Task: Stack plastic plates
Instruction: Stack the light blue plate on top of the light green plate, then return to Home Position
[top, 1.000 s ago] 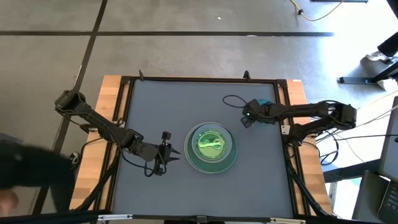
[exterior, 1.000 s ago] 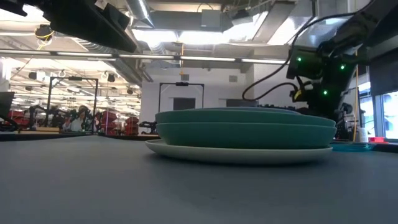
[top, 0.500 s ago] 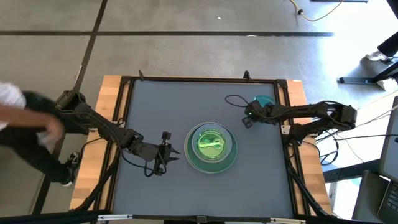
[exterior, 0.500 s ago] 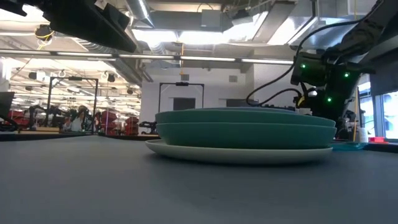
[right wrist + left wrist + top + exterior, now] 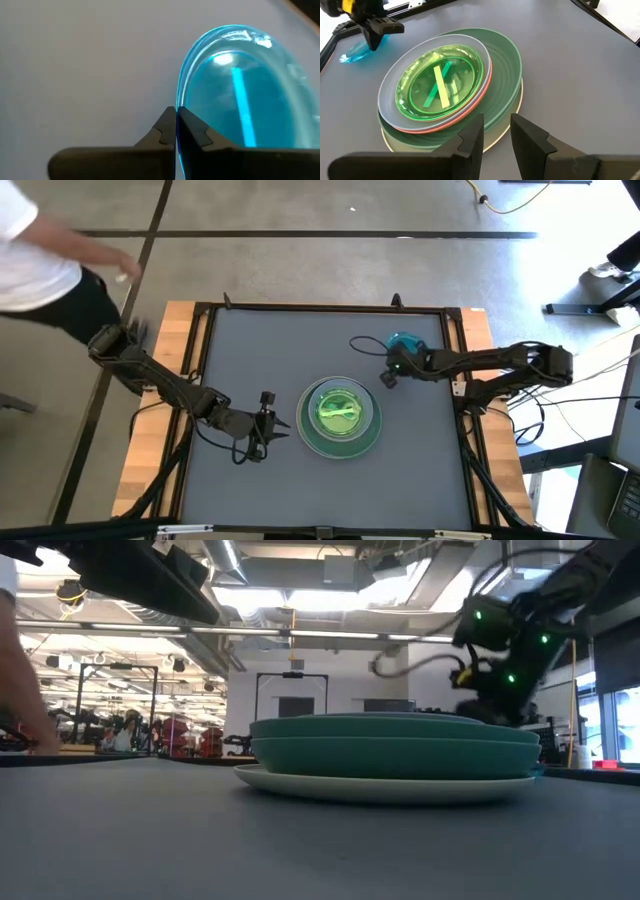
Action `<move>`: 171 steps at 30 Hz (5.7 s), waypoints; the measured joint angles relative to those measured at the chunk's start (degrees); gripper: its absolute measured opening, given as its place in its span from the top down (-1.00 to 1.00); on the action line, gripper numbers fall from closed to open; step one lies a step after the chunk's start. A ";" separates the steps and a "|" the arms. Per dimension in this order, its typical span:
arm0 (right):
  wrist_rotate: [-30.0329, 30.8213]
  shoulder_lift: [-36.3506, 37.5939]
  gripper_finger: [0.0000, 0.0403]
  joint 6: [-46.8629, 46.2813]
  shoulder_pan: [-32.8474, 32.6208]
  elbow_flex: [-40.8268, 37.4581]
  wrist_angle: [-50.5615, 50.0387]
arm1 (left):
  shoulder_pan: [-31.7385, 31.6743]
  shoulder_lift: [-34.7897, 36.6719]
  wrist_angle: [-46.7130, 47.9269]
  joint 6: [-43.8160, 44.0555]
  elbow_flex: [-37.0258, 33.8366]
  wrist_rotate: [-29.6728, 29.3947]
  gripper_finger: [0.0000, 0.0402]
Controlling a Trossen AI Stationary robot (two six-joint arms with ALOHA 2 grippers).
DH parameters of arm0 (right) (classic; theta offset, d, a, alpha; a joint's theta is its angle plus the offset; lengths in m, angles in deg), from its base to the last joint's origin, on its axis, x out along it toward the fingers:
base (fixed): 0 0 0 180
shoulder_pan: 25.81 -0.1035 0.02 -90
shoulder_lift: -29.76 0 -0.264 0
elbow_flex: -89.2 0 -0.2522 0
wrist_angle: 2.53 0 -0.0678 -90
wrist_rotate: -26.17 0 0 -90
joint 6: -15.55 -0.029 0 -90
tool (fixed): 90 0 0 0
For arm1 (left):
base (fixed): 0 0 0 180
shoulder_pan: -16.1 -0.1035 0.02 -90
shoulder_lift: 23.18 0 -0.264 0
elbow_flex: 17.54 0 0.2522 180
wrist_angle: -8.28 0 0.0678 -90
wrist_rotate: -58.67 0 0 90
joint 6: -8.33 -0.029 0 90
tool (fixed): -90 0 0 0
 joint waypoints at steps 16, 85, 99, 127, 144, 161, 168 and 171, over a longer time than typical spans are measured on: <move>4.60 -0.30 0.96 8.06 -22.71 9.09 15.63 | 0.00 0.00 0.00 -0.04 0.00 -0.97 0.55; -24.05 -11.93 0.65 19.26 -35.69 8.60 39.76 | -23.98 43.27 -24.26 1.02 -35.49 10.56 0.79; -26.86 1.01 0.97 18.14 -32.35 -2.52 46.58 | -26.67 50.48 -20.16 1.49 -35.59 11.12 0.99; -25.54 39.45 0.99 11.93 -10.97 -25.22 41.81 | -29.16 53.09 -23.50 1.92 -38.14 10.54 0.99; -21.38 69.75 0.99 10.73 -10.97 -29.67 19.88 | -29.16 54.88 -23.51 1.90 -38.14 10.24 0.99; -23.93 72.78 0.99 10.00 -11.00 -29.53 19.21 | -29.18 68.17 -12.71 5.87 -38.12 8.37 0.99; -23.93 72.81 0.99 10.02 -11.00 -29.53 19.19 | -28.72 72.91 -9.55 7.52 -38.10 14.30 0.99; -23.91 72.81 0.99 10.02 -11.00 -29.53 19.19 | -28.74 72.79 -9.82 7.52 -38.10 14.56 0.99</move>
